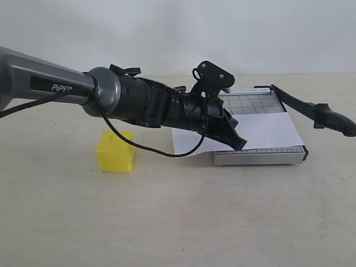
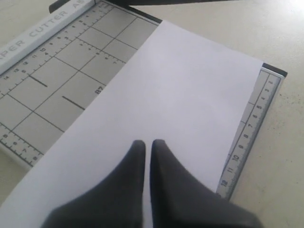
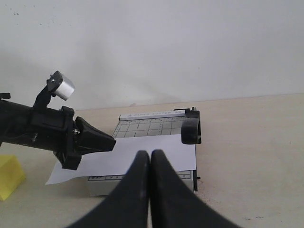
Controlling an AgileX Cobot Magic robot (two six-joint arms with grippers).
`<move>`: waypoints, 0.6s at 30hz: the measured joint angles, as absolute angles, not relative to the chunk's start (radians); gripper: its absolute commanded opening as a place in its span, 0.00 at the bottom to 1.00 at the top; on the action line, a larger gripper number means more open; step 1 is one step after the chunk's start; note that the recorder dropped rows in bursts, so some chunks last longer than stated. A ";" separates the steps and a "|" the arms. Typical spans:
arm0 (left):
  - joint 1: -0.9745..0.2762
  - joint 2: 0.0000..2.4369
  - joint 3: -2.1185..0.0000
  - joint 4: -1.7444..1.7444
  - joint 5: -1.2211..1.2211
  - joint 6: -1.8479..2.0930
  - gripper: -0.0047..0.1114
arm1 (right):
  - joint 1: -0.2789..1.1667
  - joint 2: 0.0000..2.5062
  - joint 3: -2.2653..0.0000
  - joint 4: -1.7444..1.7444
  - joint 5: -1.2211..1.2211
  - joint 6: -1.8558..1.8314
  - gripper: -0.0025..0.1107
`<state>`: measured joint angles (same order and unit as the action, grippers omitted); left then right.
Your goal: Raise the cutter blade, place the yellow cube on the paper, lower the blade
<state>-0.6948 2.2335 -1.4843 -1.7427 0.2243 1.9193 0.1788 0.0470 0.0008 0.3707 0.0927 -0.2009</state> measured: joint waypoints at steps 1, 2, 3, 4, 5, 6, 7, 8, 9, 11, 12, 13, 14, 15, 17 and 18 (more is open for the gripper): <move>-0.695 2.236 -1.484 -1.743 0.224 1.922 0.08 | 0.179 0.047 0.001 0.371 0.093 -0.201 0.02; -0.695 2.240 -1.486 -1.743 0.224 1.923 0.08 | 0.179 0.047 0.001 0.371 0.093 -0.201 0.02; -0.695 2.244 -1.486 -1.743 0.224 1.923 0.08 | 0.179 0.047 0.001 0.371 0.093 -0.201 0.02; -0.695 2.249 -1.486 -1.743 0.224 1.926 0.08 | 0.179 0.047 0.001 0.371 0.093 -0.201 0.02; -0.695 2.255 -1.486 -1.743 0.224 1.926 0.08 | 0.179 0.047 0.001 0.371 0.093 -0.201 0.02; -0.695 2.262 -1.486 -1.743 0.224 1.926 0.08 | 0.179 0.047 0.001 0.371 0.093 -0.201 0.02; -0.695 2.276 -1.488 -1.743 0.224 1.927 0.08 | 0.179 0.047 0.001 0.371 0.093 -0.201 0.02; -0.695 2.290 -1.499 -1.743 0.224 1.927 0.08 | 0.179 0.047 0.001 0.371 0.093 -0.201 0.02; -0.695 2.297 -1.510 -1.743 0.224 1.927 0.08 | 0.179 0.047 0.001 0.371 0.093 -0.201 0.02; -0.697 2.317 -1.546 -1.743 0.226 1.927 0.08 | 0.179 0.047 0.001 0.371 0.093 -0.201 0.02; -0.701 2.330 -1.563 -1.743 0.226 1.927 0.08 | 0.179 0.047 0.001 0.371 0.093 -0.201 0.02; -0.706 2.339 -1.578 -1.743 0.224 1.927 0.08 | 0.179 0.047 0.001 0.371 0.093 -0.201 0.02; -0.716 2.350 -1.595 -1.743 0.224 1.927 0.08 | 0.179 0.047 0.001 0.371 0.093 -0.201 0.02; -0.729 2.360 -1.611 -1.743 0.224 1.927 0.08 | 0.179 0.047 0.001 0.371 0.093 -0.201 0.02; -0.740 2.372 -1.620 -1.747 0.224 1.927 0.08 | 0.179 0.047 0.001 0.371 0.093 -0.201 0.02; -0.747 2.374 -1.624 -1.749 0.226 1.927 0.08 | 0.179 0.047 0.001 0.371 0.093 -0.201 0.02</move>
<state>-0.7467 2.3743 -1.6239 -1.7491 0.2262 1.9273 0.1788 0.0470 0.0008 0.3707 0.0927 -0.2009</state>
